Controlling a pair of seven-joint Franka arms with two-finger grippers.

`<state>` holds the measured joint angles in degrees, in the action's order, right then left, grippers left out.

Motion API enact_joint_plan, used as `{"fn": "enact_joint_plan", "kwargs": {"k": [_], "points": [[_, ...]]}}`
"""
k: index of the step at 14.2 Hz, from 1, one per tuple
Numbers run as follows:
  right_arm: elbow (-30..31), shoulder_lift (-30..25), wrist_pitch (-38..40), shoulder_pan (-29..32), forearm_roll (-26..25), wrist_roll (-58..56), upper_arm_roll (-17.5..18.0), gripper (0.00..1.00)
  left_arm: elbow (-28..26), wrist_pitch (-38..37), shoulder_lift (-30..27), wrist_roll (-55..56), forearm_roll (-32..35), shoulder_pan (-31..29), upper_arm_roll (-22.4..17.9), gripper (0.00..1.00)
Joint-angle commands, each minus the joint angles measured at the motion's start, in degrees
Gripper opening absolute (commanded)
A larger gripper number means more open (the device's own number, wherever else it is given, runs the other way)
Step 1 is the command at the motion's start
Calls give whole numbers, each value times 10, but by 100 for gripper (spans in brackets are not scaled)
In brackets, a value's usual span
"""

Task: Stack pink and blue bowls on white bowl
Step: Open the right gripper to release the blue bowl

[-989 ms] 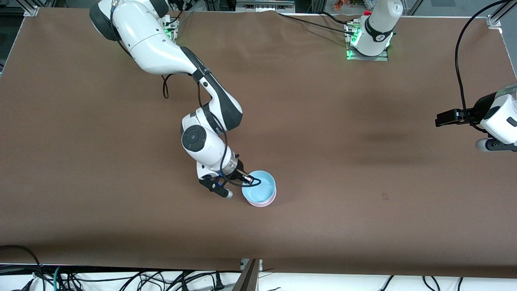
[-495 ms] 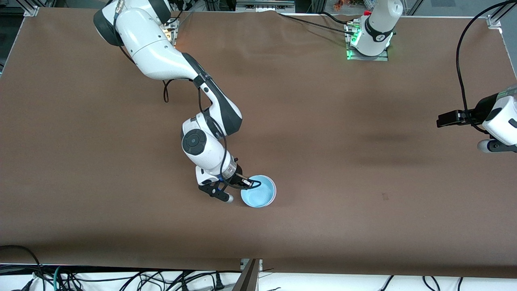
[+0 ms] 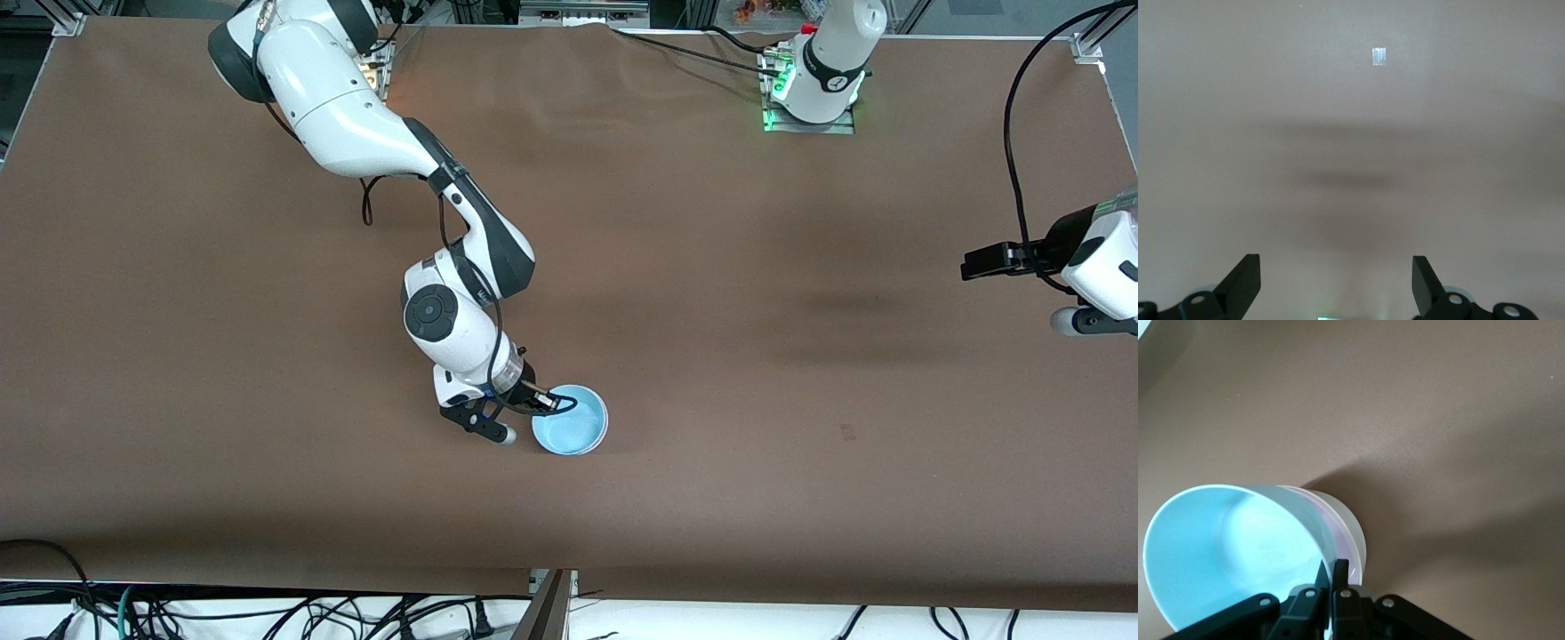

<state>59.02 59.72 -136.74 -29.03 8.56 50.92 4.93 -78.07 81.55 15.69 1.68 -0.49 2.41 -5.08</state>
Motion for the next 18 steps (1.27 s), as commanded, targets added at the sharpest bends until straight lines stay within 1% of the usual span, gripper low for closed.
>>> {"fn": "enact_joint_plan", "kwargs": {"k": [1,8,14,15,16,18], "points": [[-28,17,10,-1,-1,-6,3,0,3,-4,-2,-11,7,-4,1,100],[-29,14,66,0,1,-6,5,0,3,-4,-2,-12,6,-4,0,100],[-29,13,63,0,3,-4,6,0,3,-3,-1,-12,7,-4,0,100],[-29,14,59,0,3,-5,6,3,3,-3,-1,-12,7,-3,0,100],[-30,13,53,0,3,-6,6,9,3,-3,-2,-12,7,-3,0,100],[-30,14,50,0,3,-6,6,23,3,-3,-1,-12,7,-3,0,100]]}}
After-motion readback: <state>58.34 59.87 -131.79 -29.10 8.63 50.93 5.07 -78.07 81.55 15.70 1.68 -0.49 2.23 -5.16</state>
